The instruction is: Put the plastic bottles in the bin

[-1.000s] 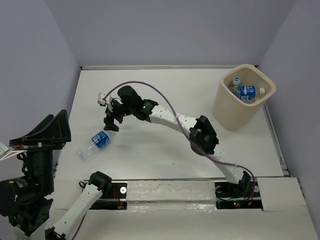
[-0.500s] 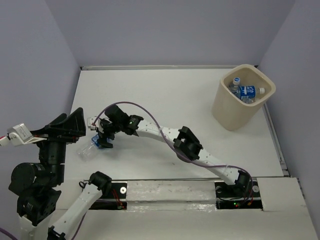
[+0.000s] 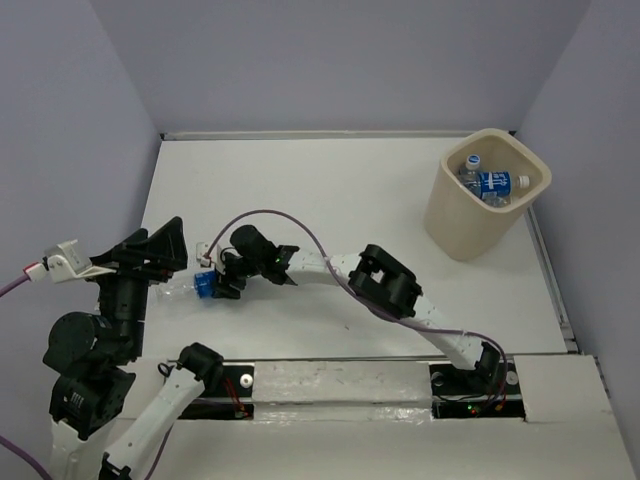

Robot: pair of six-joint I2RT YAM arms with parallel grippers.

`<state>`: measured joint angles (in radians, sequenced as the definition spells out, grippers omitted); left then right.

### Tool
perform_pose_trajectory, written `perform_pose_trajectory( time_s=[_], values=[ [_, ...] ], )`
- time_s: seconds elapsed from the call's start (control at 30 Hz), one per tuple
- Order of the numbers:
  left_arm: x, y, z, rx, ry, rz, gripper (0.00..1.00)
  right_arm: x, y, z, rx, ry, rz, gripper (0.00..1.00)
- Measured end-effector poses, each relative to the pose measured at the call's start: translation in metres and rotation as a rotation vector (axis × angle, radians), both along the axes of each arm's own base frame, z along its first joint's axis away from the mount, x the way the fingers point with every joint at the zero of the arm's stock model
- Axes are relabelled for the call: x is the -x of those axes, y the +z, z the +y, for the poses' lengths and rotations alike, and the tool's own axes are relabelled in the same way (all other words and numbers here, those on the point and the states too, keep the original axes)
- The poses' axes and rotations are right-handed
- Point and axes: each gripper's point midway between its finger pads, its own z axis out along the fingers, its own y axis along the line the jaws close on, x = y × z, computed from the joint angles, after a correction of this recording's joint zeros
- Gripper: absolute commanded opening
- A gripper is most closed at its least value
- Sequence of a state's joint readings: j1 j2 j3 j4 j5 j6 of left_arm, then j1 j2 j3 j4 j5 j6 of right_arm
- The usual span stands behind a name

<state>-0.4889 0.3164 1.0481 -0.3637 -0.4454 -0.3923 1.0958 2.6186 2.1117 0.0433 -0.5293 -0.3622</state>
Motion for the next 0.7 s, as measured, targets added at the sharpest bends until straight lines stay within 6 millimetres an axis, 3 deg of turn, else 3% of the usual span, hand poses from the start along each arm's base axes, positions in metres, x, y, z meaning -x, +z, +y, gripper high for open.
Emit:
perform_pose_trajectory(
  time_s=[0.07, 0.2, 0.4, 0.53, 0.57, 0.63, 0.7],
  values=[
    [0.003, 0.0, 0.001, 0.01, -0.002, -0.007, 0.99, 0.005, 0.005, -0.015, 0.004, -0.042, 0.026, 0.3],
    [0.014, 0.002, 0.004, 0.047, -0.019, -0.04, 0.98, 0.004, 0.04, -0.034, -0.046, -0.13, 0.027, 0.29],
    [0.017, -0.01, -0.006, 0.071, -0.083, -0.037, 0.98, -0.014, 0.124, -0.072, -0.159, -0.325, -0.071, 0.27],
    [0.006, -0.036, -0.026, 0.044, -0.148, 0.021, 0.98, -0.047, 0.198, -0.136, -0.206, -0.579, -0.191, 0.25],
    [0.002, -0.043, -0.031, 0.037, -0.164, 0.035, 0.98, -0.056, 0.208, -0.151, -0.205, -0.632, -0.21, 0.25],
    [-0.003, -0.057, -0.04, 0.025, -0.194, 0.059, 0.98, -0.08, 0.243, -0.202, -0.212, -0.79, -0.254, 0.25],
    [-0.012, -0.075, -0.049, 0.01, -0.216, 0.087, 0.98, -0.113, 0.278, -0.277, -0.217, -0.996, -0.286, 0.25]
  ],
)
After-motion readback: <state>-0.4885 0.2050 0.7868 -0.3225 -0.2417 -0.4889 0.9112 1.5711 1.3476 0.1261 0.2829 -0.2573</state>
